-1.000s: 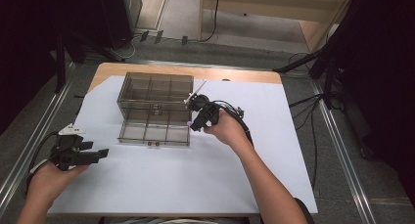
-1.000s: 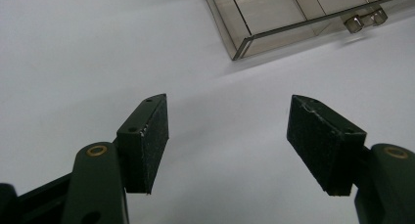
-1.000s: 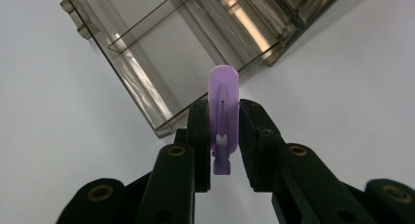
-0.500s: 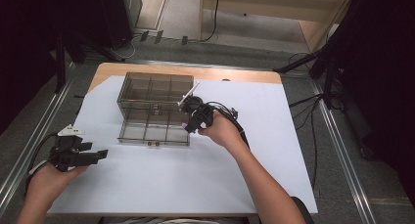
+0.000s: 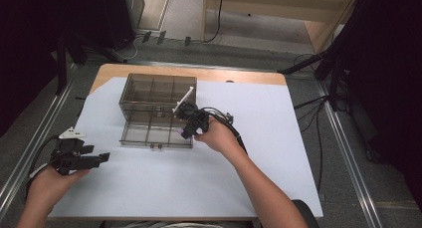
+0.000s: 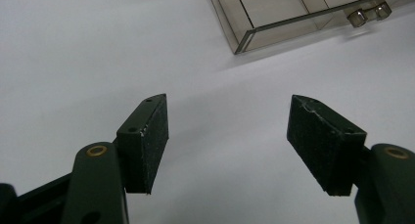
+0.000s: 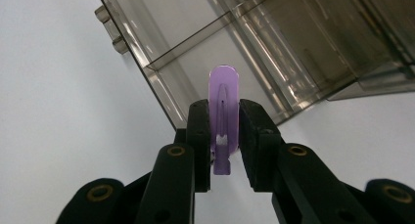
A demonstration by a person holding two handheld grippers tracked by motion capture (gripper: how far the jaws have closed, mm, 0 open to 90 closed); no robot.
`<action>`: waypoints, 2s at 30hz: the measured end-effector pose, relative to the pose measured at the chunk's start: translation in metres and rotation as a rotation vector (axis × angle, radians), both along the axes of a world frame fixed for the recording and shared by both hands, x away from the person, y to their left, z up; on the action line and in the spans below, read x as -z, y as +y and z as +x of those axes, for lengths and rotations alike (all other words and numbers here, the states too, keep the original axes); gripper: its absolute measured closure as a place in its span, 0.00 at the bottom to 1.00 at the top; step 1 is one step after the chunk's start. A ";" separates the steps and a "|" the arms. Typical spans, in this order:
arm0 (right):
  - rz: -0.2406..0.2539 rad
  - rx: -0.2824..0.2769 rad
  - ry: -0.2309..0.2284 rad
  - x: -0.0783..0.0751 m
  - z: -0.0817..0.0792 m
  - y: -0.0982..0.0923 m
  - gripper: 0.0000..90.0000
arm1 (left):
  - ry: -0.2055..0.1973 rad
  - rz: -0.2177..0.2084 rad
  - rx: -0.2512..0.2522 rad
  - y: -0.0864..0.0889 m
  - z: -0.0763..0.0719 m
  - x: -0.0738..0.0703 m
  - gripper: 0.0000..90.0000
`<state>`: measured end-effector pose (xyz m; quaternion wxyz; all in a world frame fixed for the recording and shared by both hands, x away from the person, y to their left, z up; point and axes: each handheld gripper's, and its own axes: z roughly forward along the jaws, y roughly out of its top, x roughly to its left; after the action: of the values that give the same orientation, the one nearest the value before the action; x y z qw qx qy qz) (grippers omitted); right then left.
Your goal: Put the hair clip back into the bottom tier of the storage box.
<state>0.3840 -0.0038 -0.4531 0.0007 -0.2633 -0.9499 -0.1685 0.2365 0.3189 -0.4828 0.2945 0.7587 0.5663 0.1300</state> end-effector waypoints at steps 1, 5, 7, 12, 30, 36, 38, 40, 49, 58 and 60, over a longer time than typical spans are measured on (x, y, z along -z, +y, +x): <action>-0.004 -0.002 0.001 0.001 -0.001 0.001 0.86 | -0.001 -0.001 -0.001 0.000 0.000 0.000 0.37; -0.009 -0.006 0.000 0.004 -0.001 0.005 0.86 | 0.000 -0.002 -0.004 0.000 0.000 0.000 0.36; -0.012 -0.007 -0.001 0.007 0.000 0.007 0.86 | 0.000 -0.003 -0.004 0.000 0.000 0.000 0.36; -0.018 -0.013 -0.005 0.012 0.001 0.010 0.86 | 0.000 -0.002 -0.004 0.000 0.000 0.000 0.36; -0.047 -0.014 0.004 0.027 0.005 0.016 0.85 | 0.005 0.000 -0.001 0.000 -0.001 0.001 0.36; -0.056 -0.012 0.007 0.032 0.006 0.016 0.85 | 0.005 -0.003 -0.001 0.000 -0.001 0.000 0.36; -0.057 -0.014 0.009 0.033 0.006 0.017 0.85 | 0.006 -0.002 0.001 0.000 -0.001 0.001 0.36; -0.054 -0.014 0.002 0.033 0.006 0.018 0.85 | 0.008 -0.001 0.001 0.000 -0.001 0.001 0.36; -0.049 -0.020 0.006 0.033 0.006 0.017 0.82 | 0.008 0.005 0.006 0.000 -0.001 0.001 0.36; -0.030 -0.015 -0.021 0.026 0.004 0.016 0.79 | 0.007 -0.001 0.004 0.000 0.001 0.001 0.36; -0.023 -0.011 -0.025 0.023 0.003 0.016 0.79 | 0.010 -0.001 0.005 0.000 0.002 0.001 0.36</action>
<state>0.3871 0.0122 -0.4765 -0.0130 -0.2561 -0.9531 -0.1610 0.2382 0.3187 -0.4843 0.2924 0.7606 0.5660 0.1252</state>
